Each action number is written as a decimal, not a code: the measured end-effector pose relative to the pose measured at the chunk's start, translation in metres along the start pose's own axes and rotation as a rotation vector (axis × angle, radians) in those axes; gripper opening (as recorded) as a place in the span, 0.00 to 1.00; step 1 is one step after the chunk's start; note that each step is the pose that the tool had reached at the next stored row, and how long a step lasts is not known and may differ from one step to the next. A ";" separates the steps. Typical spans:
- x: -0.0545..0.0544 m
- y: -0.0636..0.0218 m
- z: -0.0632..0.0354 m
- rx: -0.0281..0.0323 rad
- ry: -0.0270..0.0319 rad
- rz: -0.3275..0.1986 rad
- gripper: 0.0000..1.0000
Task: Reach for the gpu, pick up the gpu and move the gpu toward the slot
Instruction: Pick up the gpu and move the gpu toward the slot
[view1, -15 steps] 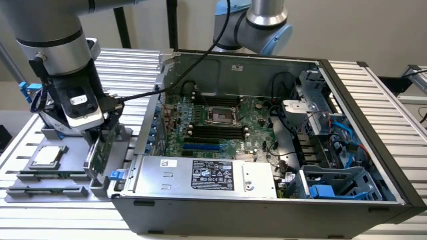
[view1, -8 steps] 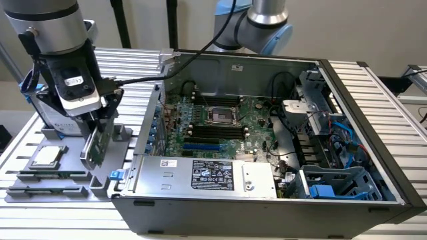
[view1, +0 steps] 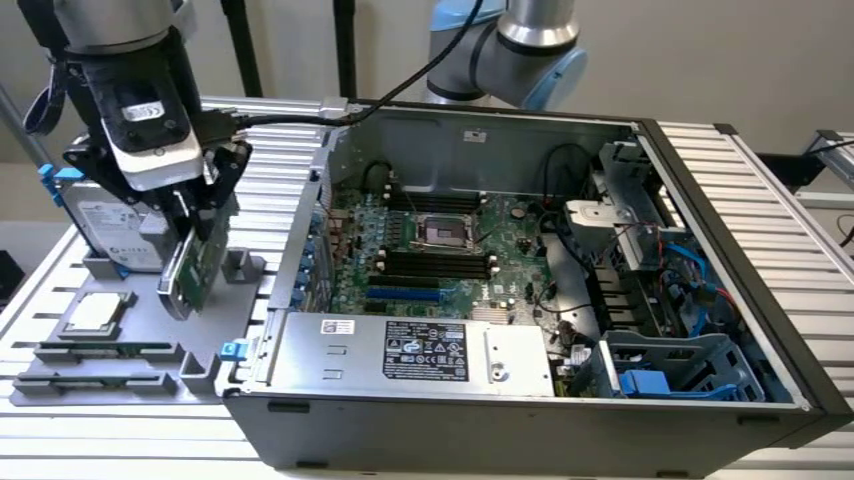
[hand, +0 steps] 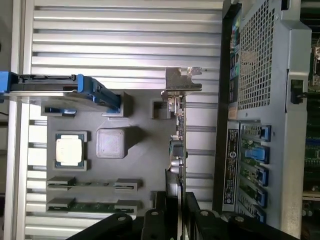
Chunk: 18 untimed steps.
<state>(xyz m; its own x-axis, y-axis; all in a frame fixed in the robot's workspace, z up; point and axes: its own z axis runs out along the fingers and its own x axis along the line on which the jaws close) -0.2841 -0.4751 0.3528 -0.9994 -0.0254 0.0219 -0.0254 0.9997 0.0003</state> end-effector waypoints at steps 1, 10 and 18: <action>-0.002 0.0000 -0.0046 -0.0001 0.0000 0.000 0.26; -0.023 -0.0006 -0.0458 -0.0007 0.0013 -0.004 0.26; -0.055 -0.0014 -0.0825 -0.0049 0.0066 -0.007 0.26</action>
<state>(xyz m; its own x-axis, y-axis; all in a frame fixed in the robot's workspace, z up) -0.2276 -0.4751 0.4341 -0.9991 -0.0328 0.0285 -0.0327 0.9995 0.0054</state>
